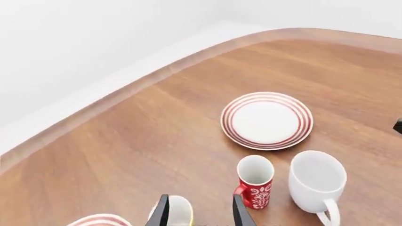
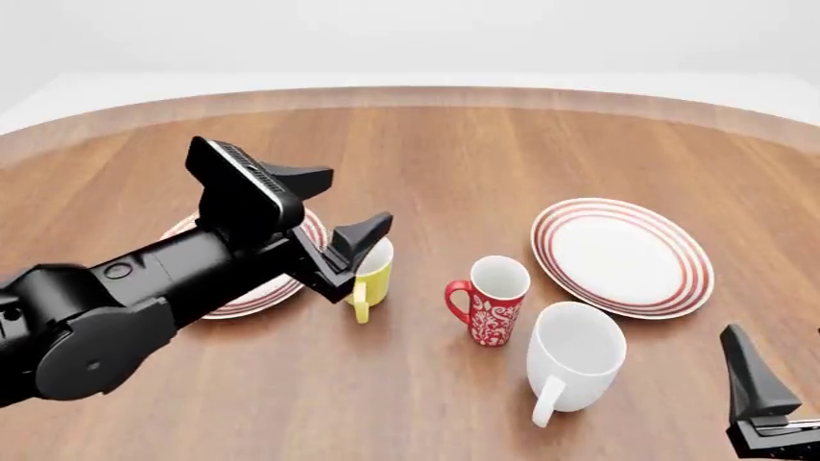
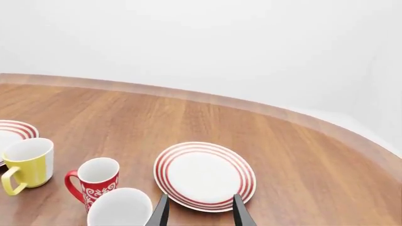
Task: Put the red mug on the left plate.
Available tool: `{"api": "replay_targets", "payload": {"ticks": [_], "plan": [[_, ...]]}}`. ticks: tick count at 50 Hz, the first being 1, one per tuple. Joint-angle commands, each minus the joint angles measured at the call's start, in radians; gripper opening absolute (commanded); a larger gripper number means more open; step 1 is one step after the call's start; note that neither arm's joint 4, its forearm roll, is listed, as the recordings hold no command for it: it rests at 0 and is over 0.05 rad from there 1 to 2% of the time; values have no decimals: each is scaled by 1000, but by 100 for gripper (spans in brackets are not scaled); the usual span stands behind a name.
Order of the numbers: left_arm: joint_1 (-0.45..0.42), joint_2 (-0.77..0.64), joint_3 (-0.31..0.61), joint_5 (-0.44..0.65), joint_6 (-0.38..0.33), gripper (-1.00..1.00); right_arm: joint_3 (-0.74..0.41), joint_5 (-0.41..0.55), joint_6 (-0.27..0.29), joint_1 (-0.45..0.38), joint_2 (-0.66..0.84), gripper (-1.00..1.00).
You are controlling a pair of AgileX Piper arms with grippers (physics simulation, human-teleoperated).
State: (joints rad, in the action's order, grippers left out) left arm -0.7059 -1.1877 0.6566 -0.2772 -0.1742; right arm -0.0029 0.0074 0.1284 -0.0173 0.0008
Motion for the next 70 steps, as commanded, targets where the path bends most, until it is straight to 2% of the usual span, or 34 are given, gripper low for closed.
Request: {"api": "replay_targets", "payload": {"ticks": [1,24,39,55,66,67,70], "plan": [[-41,-61,22,10,9,100,0,2,1,0,0,100],[-114,-168,33,4,30,100,-1,2,5,-4,0,100],[-156,-240,40,-4,4,100,-1,1,12,-8,0,100],[-193,-295,34,-21,10,100,-1,2,14,-9,0,100],[-201,-350,64,-25,-6,100,0,2,14,-10,0,100],[-196,-407,94,-28,-15,100,-1,1,14,-10,0,100],[-196,-410,100,-23,-17,100,-2,1,14,-10,0,100]]}}
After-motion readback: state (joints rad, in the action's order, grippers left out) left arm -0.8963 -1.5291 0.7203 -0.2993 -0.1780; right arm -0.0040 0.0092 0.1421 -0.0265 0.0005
